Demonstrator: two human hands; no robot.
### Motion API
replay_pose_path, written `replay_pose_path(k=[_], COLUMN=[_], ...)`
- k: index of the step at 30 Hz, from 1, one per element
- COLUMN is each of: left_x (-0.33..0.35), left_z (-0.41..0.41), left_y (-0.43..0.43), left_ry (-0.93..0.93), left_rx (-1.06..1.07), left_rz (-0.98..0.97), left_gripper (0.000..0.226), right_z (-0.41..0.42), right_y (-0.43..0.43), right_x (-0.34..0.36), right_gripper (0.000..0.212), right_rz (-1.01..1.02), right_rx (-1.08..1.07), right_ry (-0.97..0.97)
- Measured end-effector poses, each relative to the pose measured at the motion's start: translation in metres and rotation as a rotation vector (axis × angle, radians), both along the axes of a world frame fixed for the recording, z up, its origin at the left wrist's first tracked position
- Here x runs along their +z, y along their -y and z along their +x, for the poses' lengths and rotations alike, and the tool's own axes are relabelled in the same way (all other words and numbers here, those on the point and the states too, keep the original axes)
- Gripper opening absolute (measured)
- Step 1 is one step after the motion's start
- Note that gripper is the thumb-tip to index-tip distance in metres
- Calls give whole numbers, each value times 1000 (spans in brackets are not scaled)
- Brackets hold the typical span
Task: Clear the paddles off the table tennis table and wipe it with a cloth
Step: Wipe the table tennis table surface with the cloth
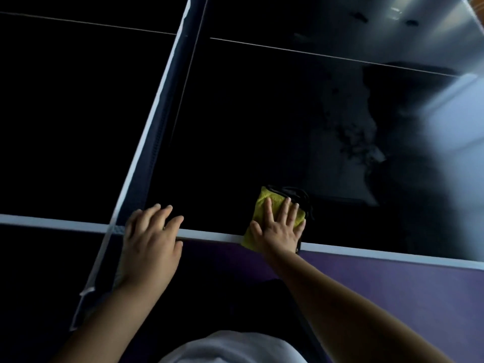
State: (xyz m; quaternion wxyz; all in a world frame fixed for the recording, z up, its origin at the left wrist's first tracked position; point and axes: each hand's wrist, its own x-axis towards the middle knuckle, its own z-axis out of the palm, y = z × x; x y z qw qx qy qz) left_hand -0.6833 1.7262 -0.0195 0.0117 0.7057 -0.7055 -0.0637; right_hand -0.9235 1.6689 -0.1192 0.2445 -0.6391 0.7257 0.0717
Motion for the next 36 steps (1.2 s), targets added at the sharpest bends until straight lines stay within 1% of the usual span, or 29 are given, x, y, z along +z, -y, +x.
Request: replay_pose_path(k=[6,11,14,16,20,25,28,30,34,36], left_x=[4,4,0,-3,-9,-10,-12,-15,-20,-23], left_z=[55,74,70,63,35,-26,-68,-97,-157,-181], left_y=[-15,-25,-21,-14,6,34,49,61,85,93], left_ry=[63,85,84,91,95,70,24,-14,-32,-39], left_rx=[98,169,154,132,77,23,-3,-34,-98,-149], left_rz=[-2,14,8,20,23,13,14,15,4,1], left_gripper=[58,55,51,51,48,53,52,52,51,51], right_z=[112,192,215,211,177,80,2,-51,-148,-188], right_y=[5,11,16,21,28,34,36,38,45,48], right_x=[-3,-5,-7,-9,-12,-18,-20,-20,-19,-18], right_gripper=[74,67,61,60,60,66,66,66,68,71], right_rz=[-40,-65,-71,-91,-100,-179,-231,-222,-222,-191], right_rx=[214,424,562,622,692,617,540,481,313,236], right_ry=[46,99,134,131,107,126,113,82,57,25])
